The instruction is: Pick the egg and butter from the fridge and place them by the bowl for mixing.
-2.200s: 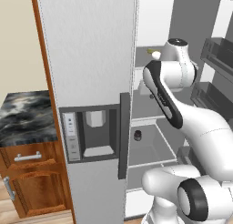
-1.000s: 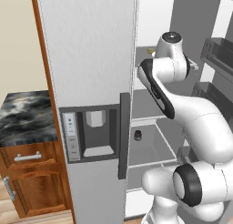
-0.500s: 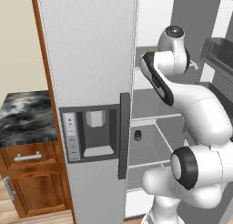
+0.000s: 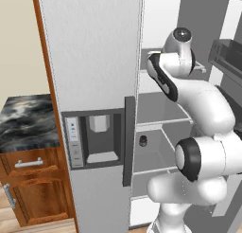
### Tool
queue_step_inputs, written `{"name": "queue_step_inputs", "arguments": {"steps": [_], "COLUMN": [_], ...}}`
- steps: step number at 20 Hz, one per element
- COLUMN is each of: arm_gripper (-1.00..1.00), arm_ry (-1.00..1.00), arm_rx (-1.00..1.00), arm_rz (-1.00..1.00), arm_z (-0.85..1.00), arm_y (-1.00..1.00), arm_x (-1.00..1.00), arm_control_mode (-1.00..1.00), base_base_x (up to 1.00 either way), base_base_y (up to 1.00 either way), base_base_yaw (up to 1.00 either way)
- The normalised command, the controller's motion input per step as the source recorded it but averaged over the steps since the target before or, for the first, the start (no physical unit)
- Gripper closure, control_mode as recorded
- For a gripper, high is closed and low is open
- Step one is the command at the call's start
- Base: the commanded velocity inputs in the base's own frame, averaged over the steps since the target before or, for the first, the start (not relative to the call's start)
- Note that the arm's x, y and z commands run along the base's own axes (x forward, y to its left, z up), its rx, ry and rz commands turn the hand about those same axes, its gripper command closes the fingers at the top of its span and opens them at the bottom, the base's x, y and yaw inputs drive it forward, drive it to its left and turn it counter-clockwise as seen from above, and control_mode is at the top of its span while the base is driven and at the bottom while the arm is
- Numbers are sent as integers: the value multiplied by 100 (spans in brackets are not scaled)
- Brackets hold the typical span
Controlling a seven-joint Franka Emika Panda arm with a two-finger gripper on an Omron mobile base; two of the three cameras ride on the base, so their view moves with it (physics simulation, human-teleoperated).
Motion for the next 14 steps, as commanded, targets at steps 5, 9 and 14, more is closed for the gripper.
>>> {"name": "queue_step_inputs", "arguments": {"steps": [5, 9, 14], "arm_gripper": [-100, -100, -100], "arm_ry": [0, 0, 3], "arm_rx": [0, 0, -3], "arm_rz": [0, 0, 3], "arm_z": [24, 7, 0], "arm_y": [-21, -15, -15], "arm_x": [56, 58, 59], "arm_control_mode": [-100, -100, -100], "base_base_x": [0, 0, 0], "base_base_y": [0, 0, 0], "base_base_yaw": [0, 0, 0]}}
